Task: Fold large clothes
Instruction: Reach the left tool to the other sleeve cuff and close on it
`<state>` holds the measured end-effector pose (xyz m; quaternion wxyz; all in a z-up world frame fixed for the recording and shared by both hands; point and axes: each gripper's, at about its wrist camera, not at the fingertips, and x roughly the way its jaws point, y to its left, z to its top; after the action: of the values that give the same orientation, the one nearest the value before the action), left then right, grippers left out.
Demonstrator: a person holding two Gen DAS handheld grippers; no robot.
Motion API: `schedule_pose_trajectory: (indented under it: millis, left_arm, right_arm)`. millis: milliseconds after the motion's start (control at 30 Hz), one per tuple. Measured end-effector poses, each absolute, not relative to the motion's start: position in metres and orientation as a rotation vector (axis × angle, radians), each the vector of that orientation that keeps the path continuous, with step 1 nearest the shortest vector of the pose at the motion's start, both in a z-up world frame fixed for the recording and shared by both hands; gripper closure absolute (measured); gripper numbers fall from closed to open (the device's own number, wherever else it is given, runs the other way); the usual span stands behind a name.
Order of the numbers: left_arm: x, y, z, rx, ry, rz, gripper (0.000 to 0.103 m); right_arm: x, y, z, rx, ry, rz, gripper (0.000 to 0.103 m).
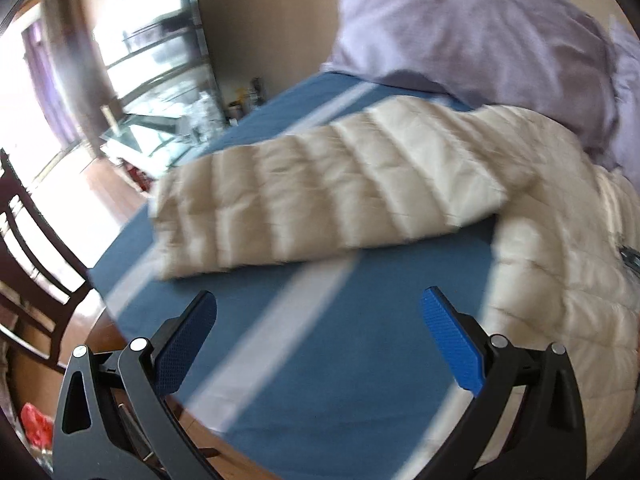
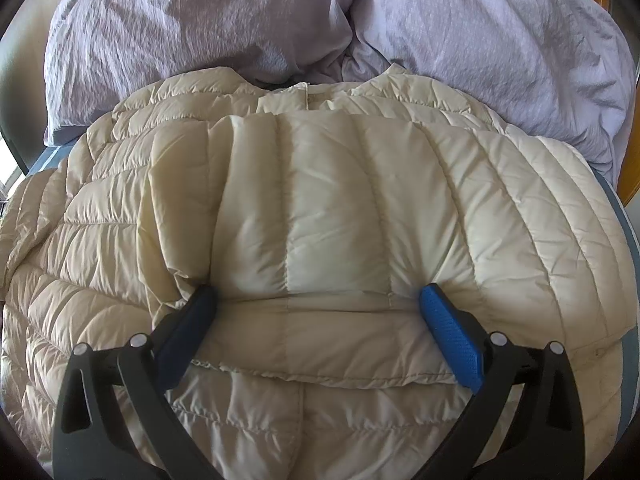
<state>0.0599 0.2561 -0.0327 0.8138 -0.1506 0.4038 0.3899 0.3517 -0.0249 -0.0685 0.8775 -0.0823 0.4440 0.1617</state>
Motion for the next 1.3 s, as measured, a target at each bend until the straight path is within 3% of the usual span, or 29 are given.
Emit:
schedule_pose_trajectory:
  millis: [300,367,900,1300]
  left_arm:
    - [0.021,0.342,-0.044,-0.565,0.817,0.904,0.003]
    - [0.017,0.352,-0.046,-0.604,0.811,0.901,0.014]
    - [-0.002,0.385,-0.055,-0.772,0.735,0.905,0.050]
    - [-0.002,0.385,-0.058,-0.811,0.724,0.884,0.093]
  right_arm:
    - [0.352,-0.025,-0.069,-0.169,0.926,0.335,0.002]
    - [0.352,-0.025,-0.069,-0.169,0.926,0.335,0.002]
    - [0.351,-0.024,-0.069,-0.167,0.927,0.332,0.002]
    - [0.351,-0.024,-0.069,-0.165,0.927,0.331,0.002]
